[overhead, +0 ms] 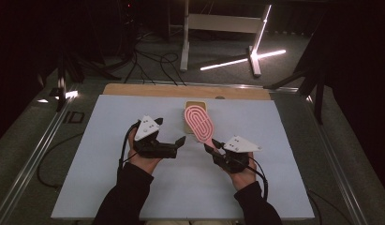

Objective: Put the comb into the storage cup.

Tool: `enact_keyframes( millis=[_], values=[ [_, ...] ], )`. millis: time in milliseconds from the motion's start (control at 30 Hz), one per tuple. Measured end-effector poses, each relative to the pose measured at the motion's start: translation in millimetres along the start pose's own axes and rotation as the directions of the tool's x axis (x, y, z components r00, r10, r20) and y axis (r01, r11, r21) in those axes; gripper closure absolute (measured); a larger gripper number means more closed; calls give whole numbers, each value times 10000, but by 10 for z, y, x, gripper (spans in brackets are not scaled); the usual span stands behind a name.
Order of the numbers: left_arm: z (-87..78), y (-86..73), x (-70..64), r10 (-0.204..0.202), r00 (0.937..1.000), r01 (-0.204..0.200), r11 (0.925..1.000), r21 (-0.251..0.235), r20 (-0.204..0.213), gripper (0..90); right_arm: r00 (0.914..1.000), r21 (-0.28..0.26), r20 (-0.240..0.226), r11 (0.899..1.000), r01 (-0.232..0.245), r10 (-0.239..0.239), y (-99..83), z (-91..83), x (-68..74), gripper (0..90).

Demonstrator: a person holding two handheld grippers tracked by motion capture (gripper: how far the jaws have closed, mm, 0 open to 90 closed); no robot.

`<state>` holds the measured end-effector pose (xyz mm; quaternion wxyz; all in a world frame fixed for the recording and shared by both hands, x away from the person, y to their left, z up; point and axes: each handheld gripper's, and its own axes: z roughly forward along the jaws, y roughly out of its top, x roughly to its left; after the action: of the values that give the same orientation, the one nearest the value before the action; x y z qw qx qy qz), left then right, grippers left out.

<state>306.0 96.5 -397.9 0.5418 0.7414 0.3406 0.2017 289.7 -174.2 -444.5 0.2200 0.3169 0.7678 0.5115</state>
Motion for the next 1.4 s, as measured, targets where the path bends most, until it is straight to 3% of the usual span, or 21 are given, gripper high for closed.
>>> enact_keyframes(
  millis=[300,700,967,1200,1400],
  values=[
    [234,64,-142,123,9992,-130,9997,198,370,9,10000,-119,49,9999,85,-84,4,-21,24,700],
    [465,90,-269,-405,9927,358,9984,430,1137,13,9996,-183,-62,9995,263,-264,1,-17,95,700],
    [503,109,-332,-703,9838,638,9970,442,1647,191,9998,-208,-24,9995,221,-222,-8,-10,100,700],
    [501,129,-338,-1228,9831,1183,9922,406,1360,395,9998,-97,64,9998,200,-200,-28,24,122,700],
    [514,124,-340,-1337,9808,1281,9906,477,1417,542,9994,-122,29,9993,343,-342,-20,31,151,700]
  ],
)
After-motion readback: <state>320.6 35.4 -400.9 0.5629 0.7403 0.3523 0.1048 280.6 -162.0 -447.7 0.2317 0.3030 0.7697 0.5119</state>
